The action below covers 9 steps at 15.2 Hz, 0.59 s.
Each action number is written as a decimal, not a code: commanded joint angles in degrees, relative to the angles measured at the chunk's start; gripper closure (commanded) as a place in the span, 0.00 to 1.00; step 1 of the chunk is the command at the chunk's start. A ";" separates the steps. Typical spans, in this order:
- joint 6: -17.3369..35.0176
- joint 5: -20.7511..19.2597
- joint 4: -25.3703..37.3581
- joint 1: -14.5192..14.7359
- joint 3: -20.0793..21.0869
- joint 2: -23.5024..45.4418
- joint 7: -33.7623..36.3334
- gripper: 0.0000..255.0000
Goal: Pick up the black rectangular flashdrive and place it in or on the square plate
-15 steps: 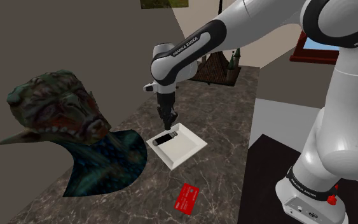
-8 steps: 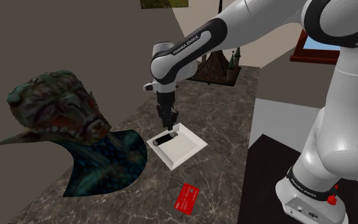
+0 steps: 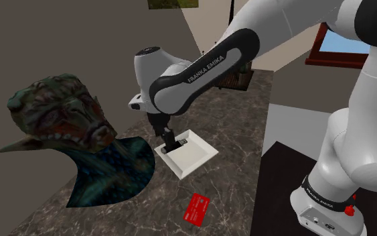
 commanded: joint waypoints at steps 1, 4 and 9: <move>1.00 -2.48 -0.52 1.06 0.30 0.08 3.68 0.00; 3.11 -2.81 -1.38 1.05 0.21 1.34 3.90 0.00; 5.58 -3.24 -2.25 1.06 0.08 2.97 4.19 0.00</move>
